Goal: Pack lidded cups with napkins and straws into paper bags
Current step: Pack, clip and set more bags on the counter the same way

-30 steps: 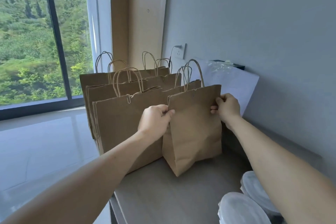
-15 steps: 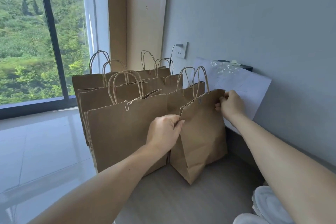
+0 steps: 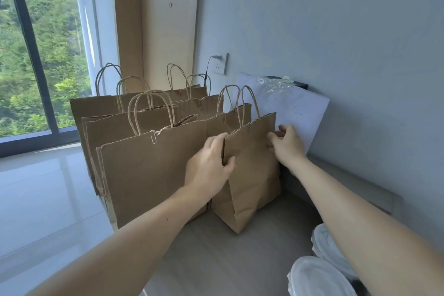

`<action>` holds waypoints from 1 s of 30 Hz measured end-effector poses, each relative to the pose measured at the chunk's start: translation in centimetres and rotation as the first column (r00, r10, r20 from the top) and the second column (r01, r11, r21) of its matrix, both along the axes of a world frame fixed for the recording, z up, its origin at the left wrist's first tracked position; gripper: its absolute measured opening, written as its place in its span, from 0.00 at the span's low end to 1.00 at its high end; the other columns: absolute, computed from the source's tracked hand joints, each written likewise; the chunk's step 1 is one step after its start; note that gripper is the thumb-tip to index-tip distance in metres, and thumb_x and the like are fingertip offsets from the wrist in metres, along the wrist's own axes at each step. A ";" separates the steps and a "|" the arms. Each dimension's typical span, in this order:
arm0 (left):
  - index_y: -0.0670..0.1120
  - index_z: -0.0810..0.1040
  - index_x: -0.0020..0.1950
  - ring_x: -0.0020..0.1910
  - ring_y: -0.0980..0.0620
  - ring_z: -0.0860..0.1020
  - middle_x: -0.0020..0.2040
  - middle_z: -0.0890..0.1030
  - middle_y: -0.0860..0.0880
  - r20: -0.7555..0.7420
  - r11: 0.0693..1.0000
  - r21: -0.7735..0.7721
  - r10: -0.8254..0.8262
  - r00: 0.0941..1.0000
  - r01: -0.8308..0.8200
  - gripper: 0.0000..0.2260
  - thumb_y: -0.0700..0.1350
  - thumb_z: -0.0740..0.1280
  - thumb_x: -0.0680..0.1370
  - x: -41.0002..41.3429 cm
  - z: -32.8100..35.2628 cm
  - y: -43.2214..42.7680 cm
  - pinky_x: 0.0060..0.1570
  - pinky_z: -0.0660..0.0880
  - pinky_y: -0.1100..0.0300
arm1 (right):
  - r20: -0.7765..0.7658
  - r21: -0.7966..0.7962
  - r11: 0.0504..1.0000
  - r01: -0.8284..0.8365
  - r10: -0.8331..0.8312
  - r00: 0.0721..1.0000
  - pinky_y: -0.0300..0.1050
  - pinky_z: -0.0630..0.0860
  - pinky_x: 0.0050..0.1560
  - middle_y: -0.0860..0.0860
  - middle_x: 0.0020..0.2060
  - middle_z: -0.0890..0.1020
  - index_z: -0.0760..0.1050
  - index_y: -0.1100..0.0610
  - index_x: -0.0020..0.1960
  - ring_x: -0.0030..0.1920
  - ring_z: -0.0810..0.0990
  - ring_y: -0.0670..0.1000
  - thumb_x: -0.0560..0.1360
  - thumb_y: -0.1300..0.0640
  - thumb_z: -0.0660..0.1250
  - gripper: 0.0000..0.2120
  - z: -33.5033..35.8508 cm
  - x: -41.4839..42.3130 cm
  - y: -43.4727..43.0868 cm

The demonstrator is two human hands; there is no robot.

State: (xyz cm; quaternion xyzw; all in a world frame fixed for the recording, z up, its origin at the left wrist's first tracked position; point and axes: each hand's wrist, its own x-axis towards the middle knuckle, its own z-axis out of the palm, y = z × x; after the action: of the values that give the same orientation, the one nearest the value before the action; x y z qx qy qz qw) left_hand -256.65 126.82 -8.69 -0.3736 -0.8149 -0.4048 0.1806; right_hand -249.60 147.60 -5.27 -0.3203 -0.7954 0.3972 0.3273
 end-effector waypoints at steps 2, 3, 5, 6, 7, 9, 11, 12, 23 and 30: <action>0.48 0.62 0.77 0.60 0.46 0.73 0.72 0.68 0.49 -0.216 0.999 -0.017 0.035 0.976 -0.040 0.36 0.49 0.73 0.71 0.1 0.5 0.1 0.49 0.74 0.53 | 0.072 0.037 0.999 -0.018 0.015 0.997 0.55 0.75 0.62 0.53 0.64 0.76 0.64 0.57 0.72 0.58 0.79 0.55 0.79 0.48 0.66 0.26 0.4 1.4 -1.1; 0.47 0.60 0.78 0.65 0.44 0.69 0.74 0.65 0.45 -0.317 0.998 -0.010 0.056 0.947 -0.063 0.40 0.48 0.74 0.69 0.3 0.9 0.3 0.57 0.72 0.48 | 0.094 0.046 0.998 -0.030 0.026 0.995 0.54 0.74 0.63 0.53 0.64 0.76 0.65 0.57 0.72 0.60 0.78 0.55 0.79 0.47 0.66 0.26 0.6 2.2 -1.7; 0.47 0.60 0.78 0.73 0.41 0.59 0.77 0.61 0.43 -0.466 0.997 -0.033 0.047 0.884 -0.070 0.42 0.48 0.75 0.68 0.9 1.6 1.0 0.70 0.59 0.42 | 0.140 0.093 0.994 -0.053 0.040 0.989 0.53 0.73 0.65 0.52 0.67 0.74 0.66 0.56 0.71 0.62 0.77 0.55 0.79 0.47 0.66 0.25 0.9 4.0 -2.7; 0.47 0.60 0.78 0.76 0.41 0.55 0.78 0.60 0.43 -0.514 0.997 -0.055 0.019 0.858 -0.055 0.42 0.48 0.75 0.68 1.3 1.8 1.6 0.73 0.53 0.41 | 0.169 0.136 0.989 -0.062 0.038 0.985 0.51 0.71 0.66 0.51 0.68 0.73 0.66 0.56 0.72 0.64 0.76 0.54 0.79 0.47 0.66 0.25 1.1 5.0 -3.2; 0.47 0.61 0.78 0.77 0.41 0.53 0.79 0.58 0.43 -0.539 0.997 -0.074 -0.009 0.842 -0.036 0.41 0.48 0.74 0.68 1.9 1.9 2.1 0.74 0.49 0.41 | 0.195 0.177 0.982 -0.069 0.033 0.980 0.48 0.70 0.65 0.50 0.70 0.72 0.66 0.56 0.72 0.65 0.75 0.53 0.79 0.47 0.66 0.26 1.3 6.1 -3.6; 0.47 0.61 0.78 0.79 0.41 0.49 0.80 0.56 0.44 -0.513 0.990 -0.144 -0.074 0.855 -0.001 0.38 0.50 0.71 0.70 3.5 2.0 3.2 0.74 0.41 0.41 | 0.212 0.218 0.974 -0.064 0.017 0.977 0.49 0.71 0.66 0.51 0.71 0.71 0.66 0.56 0.73 0.65 0.74 0.51 0.79 0.47 0.66 0.27 1.6 8.6 -4.2; 0.47 0.61 0.78 0.79 0.42 0.46 0.80 0.54 0.45 -0.415 0.970 -0.235 -0.152 0.897 0.056 0.35 0.53 0.68 0.72 5.8 2.0 3.9 0.74 0.40 0.42 | 0.206 0.233 0.972 -0.027 -0.022 0.978 0.50 0.72 0.65 0.52 0.70 0.72 0.67 0.56 0.72 0.65 0.74 0.50 0.78 0.47 0.67 0.26 1.8 11.6 -4.5; 0.47 0.61 0.77 0.79 0.43 0.46 0.80 0.54 0.45 -0.376 0.959 -0.273 -0.181 0.909 0.079 0.34 0.54 0.66 0.73 6.8 2.1 4.2 0.74 0.42 0.42 | 0.204 0.248 0.969 -0.003 -0.049 0.978 0.49 0.72 0.65 0.52 0.69 0.73 0.67 0.56 0.71 0.65 0.74 0.49 0.78 0.47 0.67 0.25 1.9 13.2 -4.6; 0.49 0.65 0.73 0.75 0.44 0.55 0.77 0.60 0.46 -0.302 0.830 -0.476 -0.465 0.832 0.291 0.28 0.60 0.60 0.77 24.8 5.0 5.9 0.69 0.57 0.45 | 0.285 0.337 0.915 0.222 -0.324 0.902 0.47 0.67 0.68 0.55 0.69 0.71 0.69 0.59 0.70 0.68 0.72 0.53 0.78 0.49 0.67 0.24 1.3 36.7 -8.7; 0.50 0.63 0.76 0.76 0.44 0.56 0.78 0.60 0.46 -0.170 0.684 -0.600 -0.616 0.769 0.415 0.31 0.62 0.61 0.77 40.3 1.1 5.6 0.71 0.58 0.45 | 0.411 0.289 0.894 0.342 -0.438 0.799 0.47 0.67 0.68 0.53 0.71 0.68 0.67 0.58 0.72 0.69 0.70 0.53 0.78 0.47 0.66 0.26 -3.0 54.5 -12.6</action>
State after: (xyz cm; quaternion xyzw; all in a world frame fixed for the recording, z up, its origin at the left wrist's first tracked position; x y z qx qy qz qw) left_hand -216.34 132.45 -7.63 -0.6933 -0.7041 -0.1230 0.0921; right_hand -195.10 135.01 -8.31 -0.5289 -0.8024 0.1503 0.2320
